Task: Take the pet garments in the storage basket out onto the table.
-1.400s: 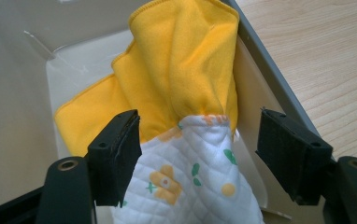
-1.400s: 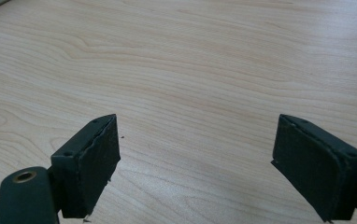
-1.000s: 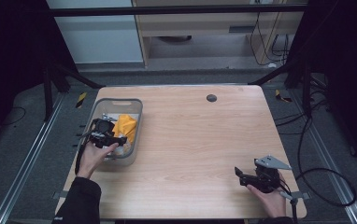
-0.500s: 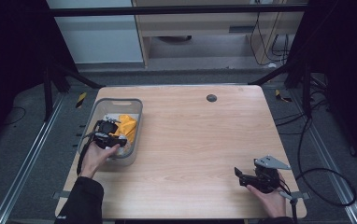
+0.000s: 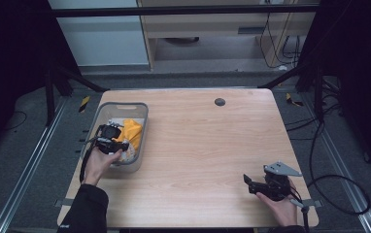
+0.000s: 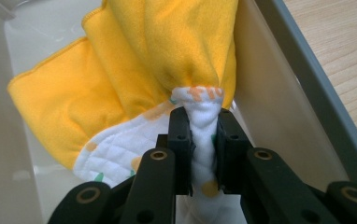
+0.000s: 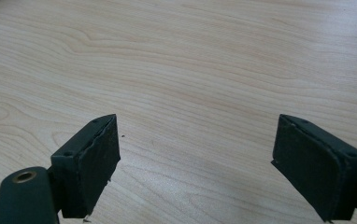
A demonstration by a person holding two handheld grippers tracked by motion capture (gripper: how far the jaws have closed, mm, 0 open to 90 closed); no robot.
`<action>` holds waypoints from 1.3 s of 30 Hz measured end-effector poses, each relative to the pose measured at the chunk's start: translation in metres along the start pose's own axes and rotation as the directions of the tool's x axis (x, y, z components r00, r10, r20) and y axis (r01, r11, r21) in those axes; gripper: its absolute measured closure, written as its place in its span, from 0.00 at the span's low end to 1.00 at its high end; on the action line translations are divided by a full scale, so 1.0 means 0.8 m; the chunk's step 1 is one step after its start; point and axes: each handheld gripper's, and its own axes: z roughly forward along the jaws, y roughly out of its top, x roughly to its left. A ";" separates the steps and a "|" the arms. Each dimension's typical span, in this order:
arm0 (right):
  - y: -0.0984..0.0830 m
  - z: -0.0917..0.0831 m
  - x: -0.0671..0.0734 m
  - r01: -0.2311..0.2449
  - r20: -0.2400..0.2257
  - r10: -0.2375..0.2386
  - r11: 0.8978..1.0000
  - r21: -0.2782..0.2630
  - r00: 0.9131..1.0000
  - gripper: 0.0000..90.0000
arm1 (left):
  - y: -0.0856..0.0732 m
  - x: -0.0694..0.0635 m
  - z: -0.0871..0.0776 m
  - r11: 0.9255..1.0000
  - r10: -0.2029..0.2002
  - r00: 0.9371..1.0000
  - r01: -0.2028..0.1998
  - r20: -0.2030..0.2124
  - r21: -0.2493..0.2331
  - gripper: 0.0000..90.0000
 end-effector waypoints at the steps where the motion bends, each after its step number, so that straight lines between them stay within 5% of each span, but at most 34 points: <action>1: 0.000 0.000 0.000 0.002 0.002 -0.002 1.000 -0.002 1.000 0.16 | -0.001 0.002 -0.004 1.000 -0.006 1.000 0.006 0.000 -0.008 0.88; 14: 0.000 0.000 0.000 0.004 0.005 -0.004 1.000 -0.005 1.000 0.16 | -0.001 0.011 -0.034 0.997 -0.030 1.000 0.030 -0.004 -0.071 0.89; 39: 0.000 -0.001 0.000 0.000 0.006 0.000 1.000 -0.005 1.000 0.16 | 0.005 0.009 -0.087 0.991 0.001 1.000 -0.004 -0.016 -0.132 0.89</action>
